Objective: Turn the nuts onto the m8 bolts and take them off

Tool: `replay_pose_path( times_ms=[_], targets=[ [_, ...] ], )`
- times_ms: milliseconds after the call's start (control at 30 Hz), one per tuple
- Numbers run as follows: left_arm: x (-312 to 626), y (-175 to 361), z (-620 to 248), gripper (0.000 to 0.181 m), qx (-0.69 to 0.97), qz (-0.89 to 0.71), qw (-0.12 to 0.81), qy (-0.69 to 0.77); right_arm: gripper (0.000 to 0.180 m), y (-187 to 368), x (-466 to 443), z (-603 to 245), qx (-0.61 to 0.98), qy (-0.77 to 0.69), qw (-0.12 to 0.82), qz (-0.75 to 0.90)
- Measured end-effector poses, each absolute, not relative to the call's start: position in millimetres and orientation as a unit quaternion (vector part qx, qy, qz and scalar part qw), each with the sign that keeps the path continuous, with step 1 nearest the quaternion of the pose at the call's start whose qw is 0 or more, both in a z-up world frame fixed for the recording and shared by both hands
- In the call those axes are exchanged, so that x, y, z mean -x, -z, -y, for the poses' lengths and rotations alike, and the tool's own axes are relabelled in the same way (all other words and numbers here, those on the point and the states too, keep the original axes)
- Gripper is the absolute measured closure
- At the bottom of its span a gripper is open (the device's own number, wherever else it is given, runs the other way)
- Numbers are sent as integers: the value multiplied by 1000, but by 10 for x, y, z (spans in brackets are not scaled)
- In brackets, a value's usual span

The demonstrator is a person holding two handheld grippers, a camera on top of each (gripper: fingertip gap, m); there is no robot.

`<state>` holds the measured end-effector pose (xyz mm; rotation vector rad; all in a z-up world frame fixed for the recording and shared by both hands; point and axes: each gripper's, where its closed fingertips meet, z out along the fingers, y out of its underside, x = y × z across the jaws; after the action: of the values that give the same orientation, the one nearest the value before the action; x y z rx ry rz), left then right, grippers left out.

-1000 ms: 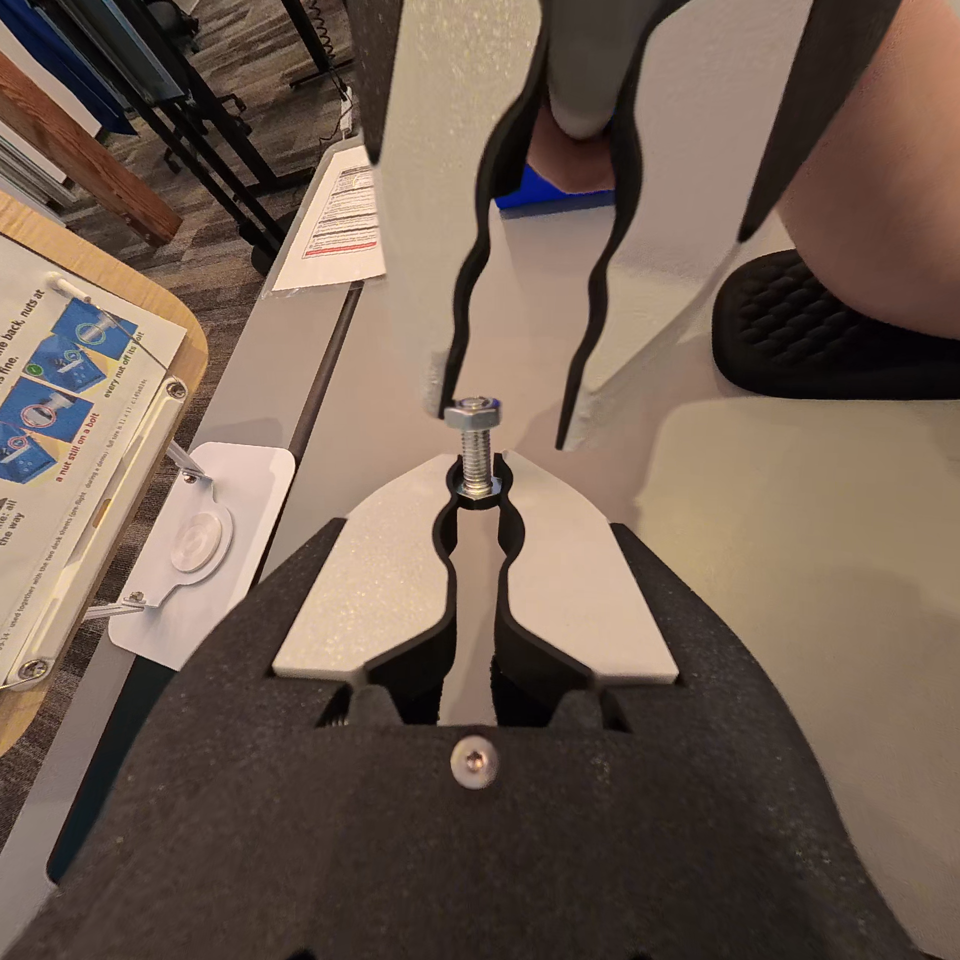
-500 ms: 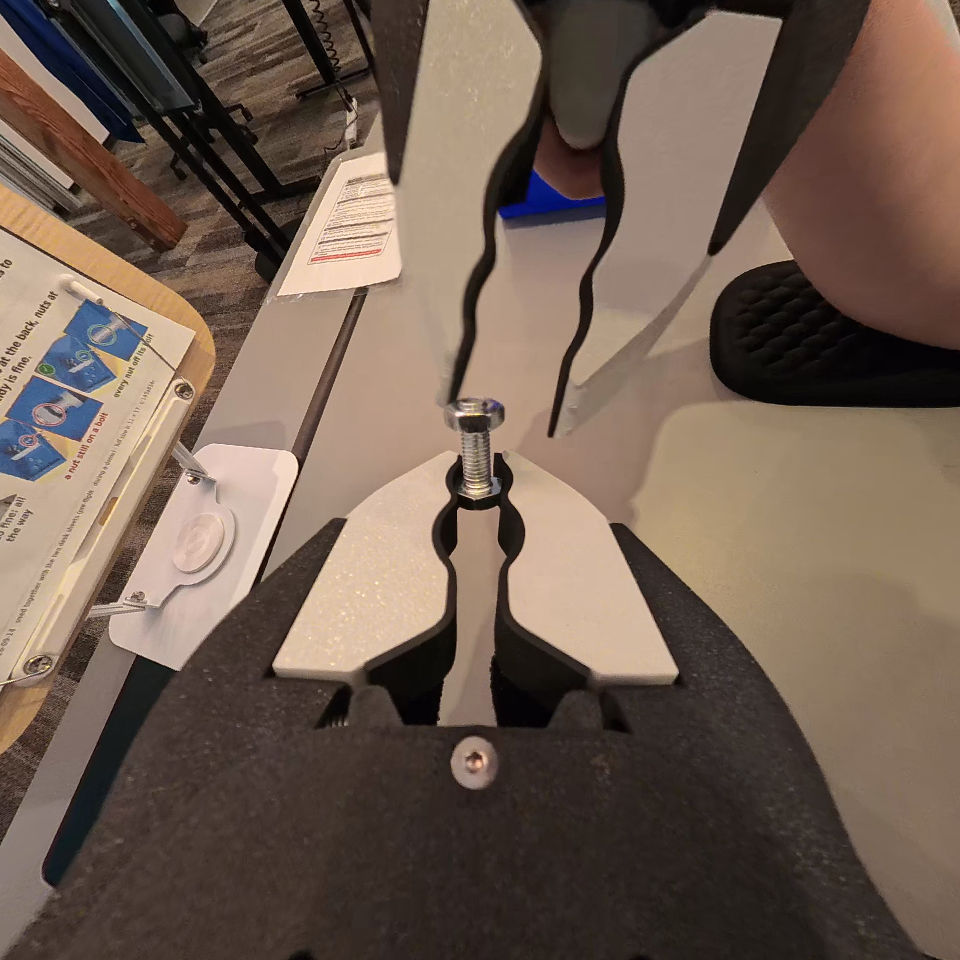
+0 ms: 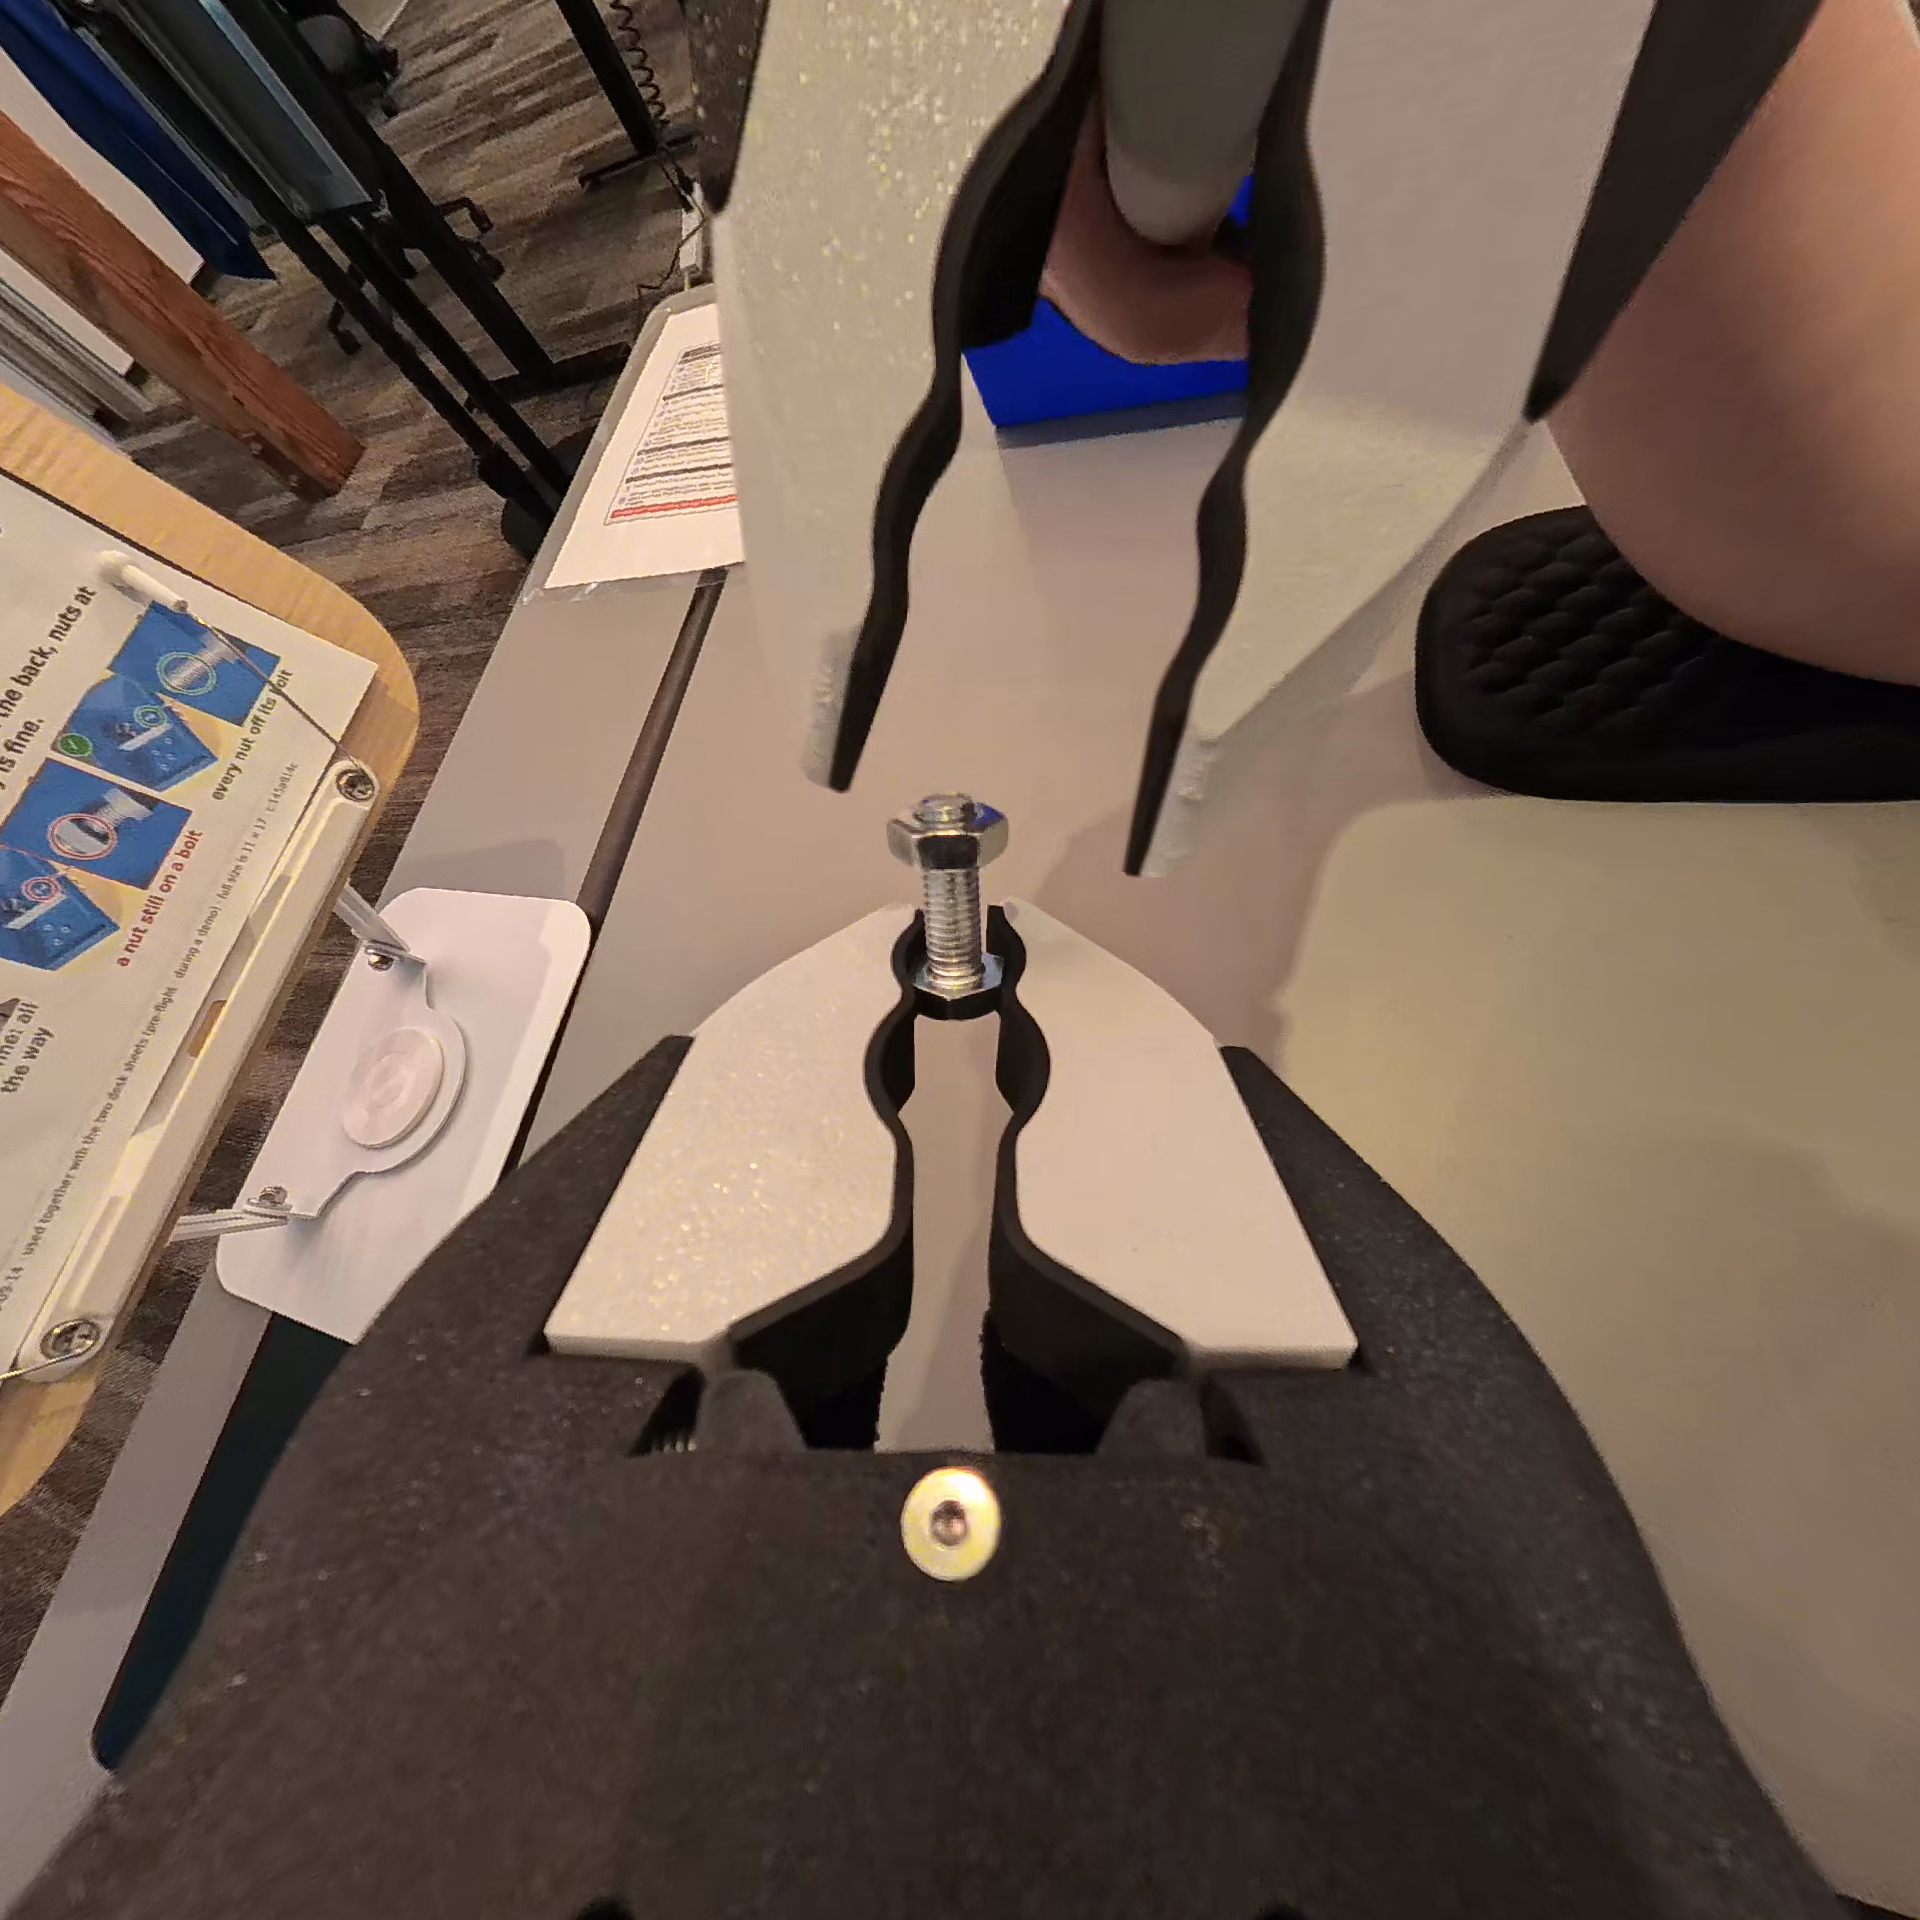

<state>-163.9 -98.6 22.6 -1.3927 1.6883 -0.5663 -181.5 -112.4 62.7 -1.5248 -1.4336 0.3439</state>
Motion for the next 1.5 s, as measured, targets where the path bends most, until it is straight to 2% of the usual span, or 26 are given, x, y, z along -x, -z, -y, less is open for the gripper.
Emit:
replay_pose_path(
  times_ms=[100, 200, 400, 500, 633, 867, 1000, 1200, 1400, 1500],
  targets=[
    [1638, -213, 982, 170, 558, -677, 425, 223, 144, -570, 1830, 1175, 624, -140, 474, 605],
    [1649, -211, 964, 170, 561, -675, 425, 222, 155, -479, 1732, 1194, 647, -145, 441, 605],
    [1627, -208, 998, 170, 556, -679, 423, 225, 143, -632, 1837, 1185, 618, -158, 485, 598],
    [1628, -195, 1000, 170, 557, -681, 421, 223, 140, -553, 1847, 1207, 622, -156, 468, 608],
    [1627, -208, 1005, 170, 556, -679, 422, 227, 153, -468, 1735, 1199, 651, -168, 436, 598],
    [1630, -206, 1009, 170, 555, -681, 422, 224, 142, -553, 1859, 1186, 622, -150, 471, 608],
    [1633, -205, 1004, 170, 556, -680, 422, 222, 154, -425, 1729, 1182, 654, -152, 429, 604],
    [1614, -182, 1014, 170, 555, -683, 419, 221, 142, -607, 1844, 1201, 610, -151, 483, 609],
    [1621, -171, 1024, 170, 555, -686, 416, 219, 149, -476, 1738, 1212, 638, -153, 444, 610],
    [1612, -170, 1030, 170, 555, -687, 416, 220, 148, -530, 1736, 1183, 633, -148, 461, 604]
  ],
)
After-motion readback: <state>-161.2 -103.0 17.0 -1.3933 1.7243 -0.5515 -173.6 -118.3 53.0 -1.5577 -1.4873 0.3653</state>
